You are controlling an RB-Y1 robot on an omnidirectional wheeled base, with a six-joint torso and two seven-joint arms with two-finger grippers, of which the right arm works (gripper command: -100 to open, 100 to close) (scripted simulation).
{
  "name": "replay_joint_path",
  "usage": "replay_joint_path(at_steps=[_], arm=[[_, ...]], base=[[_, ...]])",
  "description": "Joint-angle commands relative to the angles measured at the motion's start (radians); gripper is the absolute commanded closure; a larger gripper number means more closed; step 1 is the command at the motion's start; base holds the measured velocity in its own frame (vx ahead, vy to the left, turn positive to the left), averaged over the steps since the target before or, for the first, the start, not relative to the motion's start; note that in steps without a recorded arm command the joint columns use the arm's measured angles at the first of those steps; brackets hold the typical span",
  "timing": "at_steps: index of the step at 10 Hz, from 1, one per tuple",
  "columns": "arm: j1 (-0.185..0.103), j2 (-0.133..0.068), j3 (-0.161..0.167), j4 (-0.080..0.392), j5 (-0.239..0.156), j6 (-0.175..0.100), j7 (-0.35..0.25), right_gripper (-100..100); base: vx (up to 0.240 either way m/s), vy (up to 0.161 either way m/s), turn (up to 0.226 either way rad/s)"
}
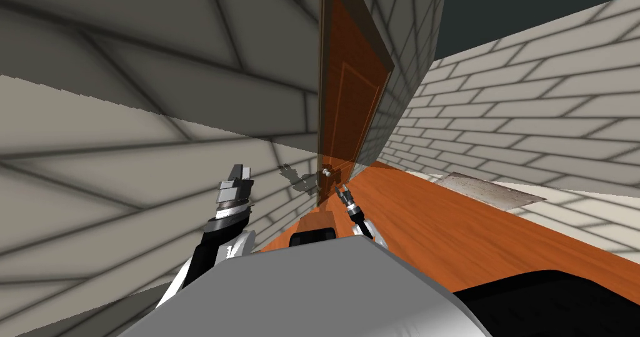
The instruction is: Pull the door open
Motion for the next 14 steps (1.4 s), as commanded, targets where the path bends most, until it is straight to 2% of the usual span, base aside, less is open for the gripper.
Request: replay_joint_path(at_steps=[1,2,3,8,9,12,13,14], arm=[[-0.010,-0.003,-0.001,0.048,0.011,-0.025,0.032,-100],[-0.017,-0.008,0.000,0.072,0.020,-0.039,0.055,-100],[-0.017,-0.008,0.000,0.079,0.020,-0.039,0.055,-100],[-0.046,-0.031,0.001,0.222,0.064,-0.105,0.162,-100],[-0.046,-0.031,0.001,0.222,0.064,-0.105,0.162,-100],[-0.060,-0.042,0.002,0.295,0.086,-0.137,0.216,-100],[-0.069,-0.048,0.002,0.336,0.098,-0.156,0.246,-100],[-0.069,-0.048,0.002,0.336,0.098,-0.156,0.246,-100]], base=[[0.054,-0.020,0.028],[0.084,-0.029,0.060],[0.057,-0.024,0.032],[0.075,-0.043,0.054],[0.065,-0.033,0.020],[0.067,-0.037,0.041],[0.111,-0.069,0.067],[0.079,-0.057,0.029]])
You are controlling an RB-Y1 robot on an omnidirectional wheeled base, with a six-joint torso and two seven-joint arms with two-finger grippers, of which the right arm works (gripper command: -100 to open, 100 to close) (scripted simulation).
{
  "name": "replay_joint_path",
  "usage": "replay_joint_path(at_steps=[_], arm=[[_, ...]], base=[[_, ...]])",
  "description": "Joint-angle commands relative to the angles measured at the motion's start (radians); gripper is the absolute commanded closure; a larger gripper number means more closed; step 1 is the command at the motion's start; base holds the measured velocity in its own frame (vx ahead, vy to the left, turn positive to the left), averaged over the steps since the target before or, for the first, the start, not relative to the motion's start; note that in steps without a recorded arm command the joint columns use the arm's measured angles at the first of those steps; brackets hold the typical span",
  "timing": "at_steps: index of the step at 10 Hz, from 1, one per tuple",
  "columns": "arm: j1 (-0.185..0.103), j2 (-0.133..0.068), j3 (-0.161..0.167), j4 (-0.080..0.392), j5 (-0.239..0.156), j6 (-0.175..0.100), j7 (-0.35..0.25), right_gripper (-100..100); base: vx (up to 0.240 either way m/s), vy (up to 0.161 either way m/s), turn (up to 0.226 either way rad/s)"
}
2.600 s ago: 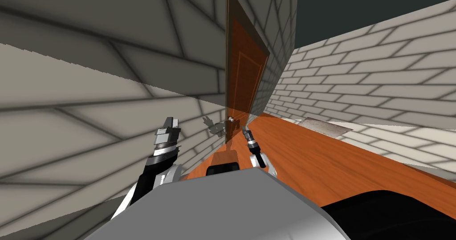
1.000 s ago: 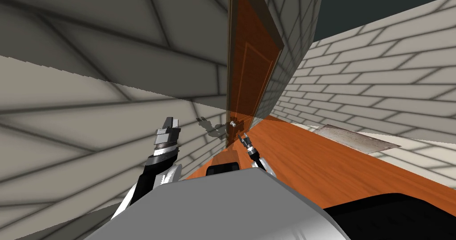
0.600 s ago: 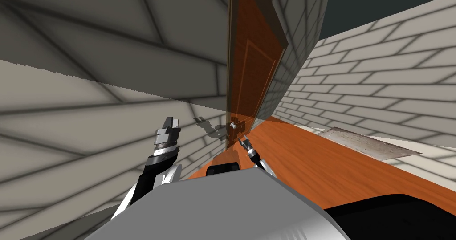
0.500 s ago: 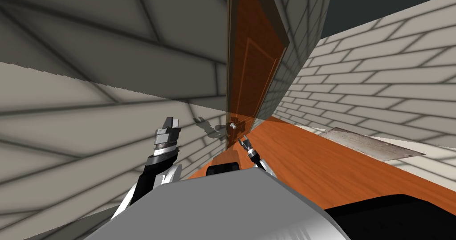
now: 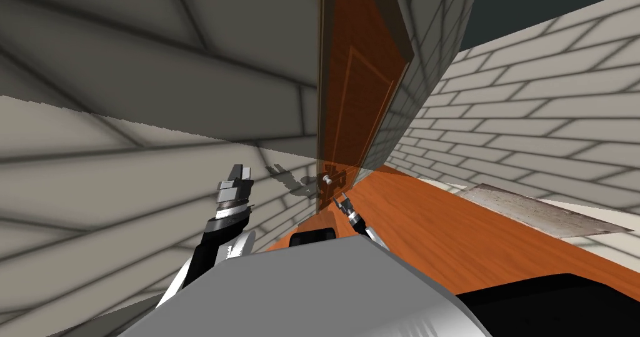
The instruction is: Pull the door open
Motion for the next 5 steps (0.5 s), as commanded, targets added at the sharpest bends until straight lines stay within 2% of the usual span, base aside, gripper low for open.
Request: replay_joint_path(at_steps=[1,5], arm=[[-0.014,-0.005,-0.002,0.039,0.007,-0.017,0.021,-100],[-0.029,-0.016,-0.001,0.113,0.029,-0.051,0.076,-100]], base=[[0.059,-0.047,0.018],[0.063,-0.039,0.032]])
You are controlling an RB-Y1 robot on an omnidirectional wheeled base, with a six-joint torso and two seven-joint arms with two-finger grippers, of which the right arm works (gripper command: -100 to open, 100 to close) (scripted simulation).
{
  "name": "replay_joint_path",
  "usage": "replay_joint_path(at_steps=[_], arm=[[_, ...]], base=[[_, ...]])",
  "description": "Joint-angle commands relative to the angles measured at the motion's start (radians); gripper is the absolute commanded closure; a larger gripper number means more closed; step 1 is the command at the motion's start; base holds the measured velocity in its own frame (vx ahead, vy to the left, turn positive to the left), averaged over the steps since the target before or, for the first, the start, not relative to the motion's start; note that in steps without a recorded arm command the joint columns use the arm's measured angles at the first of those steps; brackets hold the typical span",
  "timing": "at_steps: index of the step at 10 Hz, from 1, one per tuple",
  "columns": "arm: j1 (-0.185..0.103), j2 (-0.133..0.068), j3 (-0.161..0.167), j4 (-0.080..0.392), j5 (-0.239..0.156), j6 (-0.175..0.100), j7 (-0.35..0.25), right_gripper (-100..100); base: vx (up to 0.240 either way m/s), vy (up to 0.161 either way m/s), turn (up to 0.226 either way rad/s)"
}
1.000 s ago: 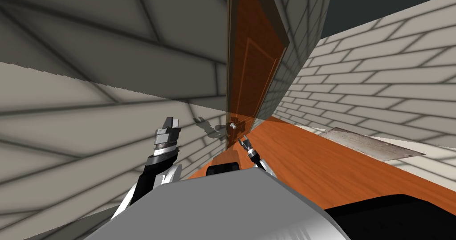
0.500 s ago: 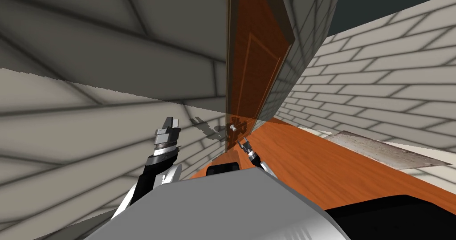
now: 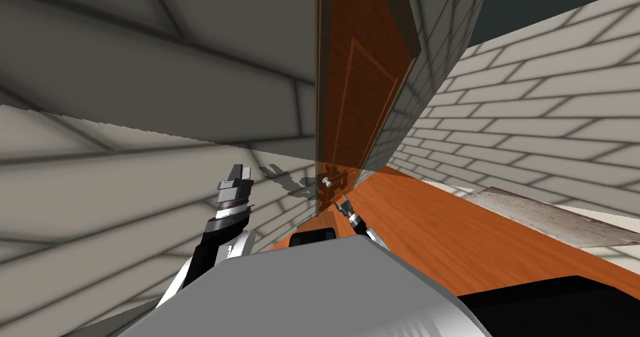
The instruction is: Pull the door open
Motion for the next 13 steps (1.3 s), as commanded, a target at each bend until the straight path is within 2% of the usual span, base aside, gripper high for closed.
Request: replay_joint_path(at_steps=[1,2,5,8,9,11,13], arm=[[-0.001,-0.004,0.001,0.028,0.011,-0.017,0.028,-100],[-0.004,-0.004,0.000,0.021,0.006,-0.011,0.015,-100],[0.022,0.032,-0.066,0.006,0.003,0.000,0.036,-100],[0.046,0.065,-0.125,-0.010,0.000,0.012,0.050,-100],[0.058,0.081,-0.155,-0.017,-0.002,0.018,0.058,-100],[0.074,0.102,-0.194,-0.028,-0.004,0.026,0.067,-100],[0.082,0.113,-0.213,-0.033,-0.005,0.029,0.072,-100]], base=[[0.086,-0.073,0.032],[0.040,-0.039,0.011],[-0.024,0.148,0.308],[0.090,0.120,0.254],[0.155,-0.011,0.316],[0.121,-0.080,0.253],[0.061,-0.116,0.141]])
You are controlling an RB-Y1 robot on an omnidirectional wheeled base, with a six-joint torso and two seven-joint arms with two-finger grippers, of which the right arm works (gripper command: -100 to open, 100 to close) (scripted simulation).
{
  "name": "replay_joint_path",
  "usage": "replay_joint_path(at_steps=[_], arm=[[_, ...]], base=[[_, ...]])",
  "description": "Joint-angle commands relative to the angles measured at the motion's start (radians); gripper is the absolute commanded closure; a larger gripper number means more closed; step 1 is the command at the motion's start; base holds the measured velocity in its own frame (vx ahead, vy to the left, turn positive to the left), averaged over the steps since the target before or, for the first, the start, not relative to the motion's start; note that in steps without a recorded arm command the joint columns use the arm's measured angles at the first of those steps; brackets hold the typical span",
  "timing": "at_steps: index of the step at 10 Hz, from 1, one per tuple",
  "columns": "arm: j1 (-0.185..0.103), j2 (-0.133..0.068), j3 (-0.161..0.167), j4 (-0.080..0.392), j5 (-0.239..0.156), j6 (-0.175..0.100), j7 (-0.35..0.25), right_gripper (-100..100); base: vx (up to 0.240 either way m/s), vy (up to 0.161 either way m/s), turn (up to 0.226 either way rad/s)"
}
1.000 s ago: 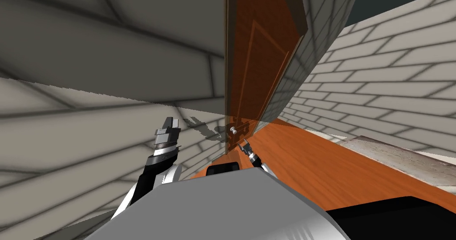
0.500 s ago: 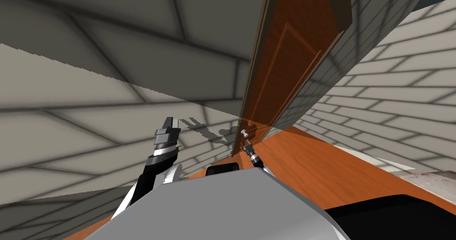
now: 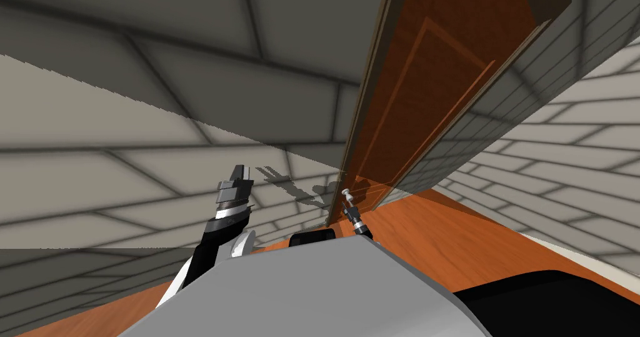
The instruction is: Pull the door open
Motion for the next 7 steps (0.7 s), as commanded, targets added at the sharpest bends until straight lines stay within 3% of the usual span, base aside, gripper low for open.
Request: replay_joint_path(at_steps=[1,2,3,7], arm=[[-0.001,0.003,-0.027,-0.023,-0.005,0.016,0.001,-100],[0.009,0.005,-0.010,-0.009,0.000,0.004,-0.001,-100],[0.009,0.005,-0.010,-0.009,0.000,0.004,-0.001,100],[0.009,0.005,-0.010,-0.009,0.000,0.004,-0.001,100]], base=[[0.014,-0.137,0.129],[-0.020,-0.051,0.021],[-0.018,0.016,-0.034],[0.000,0.010,-0.007]])
